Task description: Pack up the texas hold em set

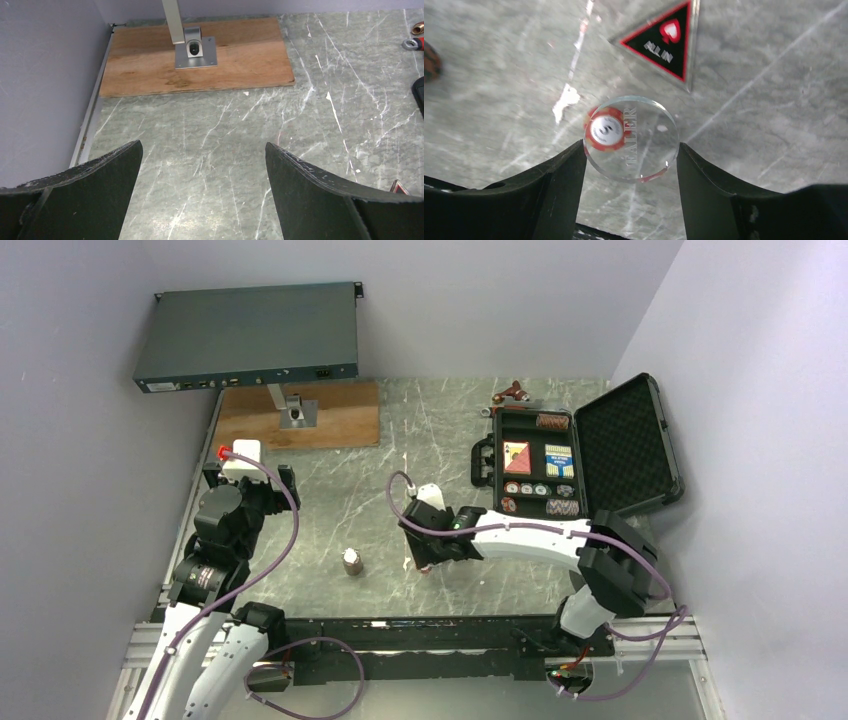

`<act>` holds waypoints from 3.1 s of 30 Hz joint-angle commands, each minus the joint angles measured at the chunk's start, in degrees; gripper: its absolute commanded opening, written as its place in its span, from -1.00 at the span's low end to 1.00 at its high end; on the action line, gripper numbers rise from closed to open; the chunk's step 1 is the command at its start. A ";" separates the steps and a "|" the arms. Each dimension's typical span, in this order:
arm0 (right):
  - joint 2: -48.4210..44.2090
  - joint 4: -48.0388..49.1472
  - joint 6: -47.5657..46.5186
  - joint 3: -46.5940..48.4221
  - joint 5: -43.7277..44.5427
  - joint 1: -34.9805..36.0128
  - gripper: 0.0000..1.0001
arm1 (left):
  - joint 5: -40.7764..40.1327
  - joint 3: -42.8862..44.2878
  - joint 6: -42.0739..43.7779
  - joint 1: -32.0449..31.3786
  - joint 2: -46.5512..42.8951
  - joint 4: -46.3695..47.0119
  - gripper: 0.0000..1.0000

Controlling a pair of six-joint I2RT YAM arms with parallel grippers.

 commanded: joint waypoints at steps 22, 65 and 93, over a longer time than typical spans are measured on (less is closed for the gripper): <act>10.78 5.15 -14.02 22.53 -2.21 -15.92 -0.06 | 2.18 -0.03 -0.38 0.13 -0.08 1.15 0.99; 5.74 2.94 -13.30 17.59 2.61 -60.29 -0.04 | 3.07 0.05 -0.64 0.13 0.57 1.08 0.98; 9.13 6.47 -12.96 16.40 1.34 -61.91 0.08 | 2.85 0.18 -0.56 0.13 1.71 0.97 0.98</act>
